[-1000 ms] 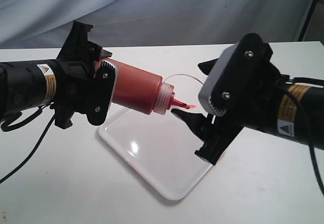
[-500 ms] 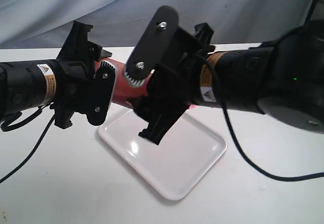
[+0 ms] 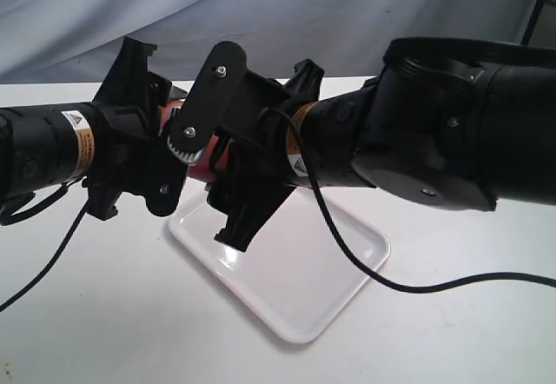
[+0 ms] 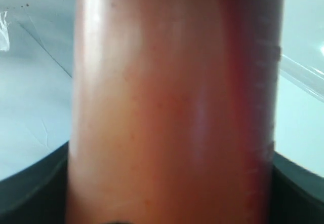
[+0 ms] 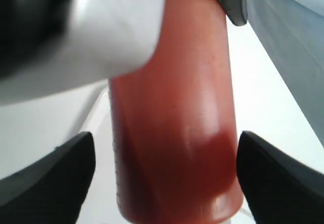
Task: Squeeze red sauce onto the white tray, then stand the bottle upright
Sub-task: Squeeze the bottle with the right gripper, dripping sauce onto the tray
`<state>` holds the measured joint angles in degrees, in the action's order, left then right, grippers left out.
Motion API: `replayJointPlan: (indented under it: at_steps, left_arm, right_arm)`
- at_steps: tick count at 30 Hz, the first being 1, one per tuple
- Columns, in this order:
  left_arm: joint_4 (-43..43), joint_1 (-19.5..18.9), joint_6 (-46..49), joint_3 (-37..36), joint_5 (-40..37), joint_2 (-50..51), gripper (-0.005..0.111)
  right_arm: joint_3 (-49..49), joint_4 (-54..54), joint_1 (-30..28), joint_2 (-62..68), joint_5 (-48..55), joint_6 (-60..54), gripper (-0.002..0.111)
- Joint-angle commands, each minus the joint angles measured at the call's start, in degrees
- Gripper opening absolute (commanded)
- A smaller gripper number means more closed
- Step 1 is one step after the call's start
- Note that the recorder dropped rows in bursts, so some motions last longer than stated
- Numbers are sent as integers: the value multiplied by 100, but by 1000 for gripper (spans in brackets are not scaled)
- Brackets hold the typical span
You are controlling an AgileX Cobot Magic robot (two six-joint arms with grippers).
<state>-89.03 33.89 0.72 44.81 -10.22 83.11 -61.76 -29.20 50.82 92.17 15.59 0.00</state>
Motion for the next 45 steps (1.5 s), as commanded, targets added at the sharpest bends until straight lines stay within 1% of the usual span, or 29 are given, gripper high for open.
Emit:
replayJointPlan:
  at_steps: [1, 5, 11, 20, 27, 29, 30, 32, 35, 36, 37, 40, 45]
  left_arm:
    - [91, 36, -196, 85, 116, -41, 0]
    - [91, 36, -196, 85, 116, -41, 0]
    - [91, 36, -196, 85, 116, -41, 0]
    - [-18, 36, -173, 85, 26, -165, 0]
    - [-18, 36, -173, 74, -7, -703, 0]
    - [6, 47, -160, 73, -7, -714, 0]
    - [6, 82, -151, 73, -7, -714, 0]
    - [6, 439, 138, 9, -137, -714, 0]
    - [6, 675, 147, -14, -599, -702, 0]
    - [24, 705, 147, -14, -765, -702, 0]
    - [24, 705, 147, -14, -769, -702, 0]
    - [24, 705, 126, -14, -604, -715, 0]
    - [24, 705, 149, -14, -630, -715, 0]
  right_arm:
    - [-36, 71, 66, 146, -145, 0, 70]
    - [-36, -55, 66, 254, -285, 0, 70]
    - [-36, -211, 66, 352, -331, 0, 83]
    - [-36, -211, 66, 353, -738, 0, 83]
    - [-36, -714, 55, 353, -774, 0, 83]
    - [-36, -766, 55, 353, -810, 0, 83]
    - [-36, -766, 55, 353, -843, 0, 83]
    - [-36, -766, 4, 353, -1066, 51, 83]
    - [-36, -766, -108, 353, -1244, 349, 83]
    - [-36, -766, -156, 353, -1244, 363, 83]
    - [-36, -766, -222, 353, -1244, 363, 83]
    - [-36, -752, -221, 377, -1244, 363, 83]
    - [-36, -752, -235, 694, -1003, 363, 83]
